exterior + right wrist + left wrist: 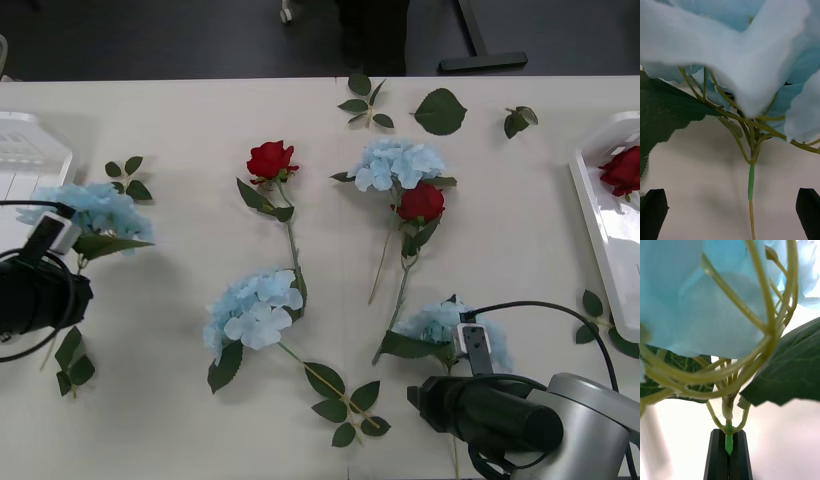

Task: Place the red flowers into the right box and the blue flowers into the left box. If a person shows an open palm, hand one flower to the person first, then continue sorting.

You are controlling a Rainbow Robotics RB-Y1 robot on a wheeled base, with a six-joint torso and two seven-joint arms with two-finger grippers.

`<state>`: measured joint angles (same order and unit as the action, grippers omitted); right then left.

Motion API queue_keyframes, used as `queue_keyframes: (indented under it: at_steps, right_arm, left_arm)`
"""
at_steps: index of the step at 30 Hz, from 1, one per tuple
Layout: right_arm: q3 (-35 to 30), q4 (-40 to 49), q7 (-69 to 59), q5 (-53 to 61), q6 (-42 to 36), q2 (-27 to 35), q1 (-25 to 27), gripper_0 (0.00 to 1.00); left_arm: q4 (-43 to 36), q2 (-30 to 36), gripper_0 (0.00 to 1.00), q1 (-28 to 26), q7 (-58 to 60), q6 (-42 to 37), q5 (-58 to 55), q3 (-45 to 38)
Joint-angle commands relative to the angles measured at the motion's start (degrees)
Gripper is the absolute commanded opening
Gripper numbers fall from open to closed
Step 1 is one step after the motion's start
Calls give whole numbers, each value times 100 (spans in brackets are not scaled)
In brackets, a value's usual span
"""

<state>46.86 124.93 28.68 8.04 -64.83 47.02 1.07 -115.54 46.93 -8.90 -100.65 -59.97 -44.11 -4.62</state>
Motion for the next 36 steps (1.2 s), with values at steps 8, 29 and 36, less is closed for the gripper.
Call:
queue_keyframes:
  at_steps: [8,29,36]
  right_arm:
    - [113,-417,-38,-119,40,-325,-327,100]
    - [174,-786,68,-180,93,-580,-433,3]
    - [157,-777,68,-145,93,-553,-468,0]
  left_arm:
    - [840,1564,0,1751,143,-1588,96,-821]
    - [4250,1784,26,2982,-429,-252,1520,-302]
    - [4540,1784,81,2982,-429,38,1502,-241]
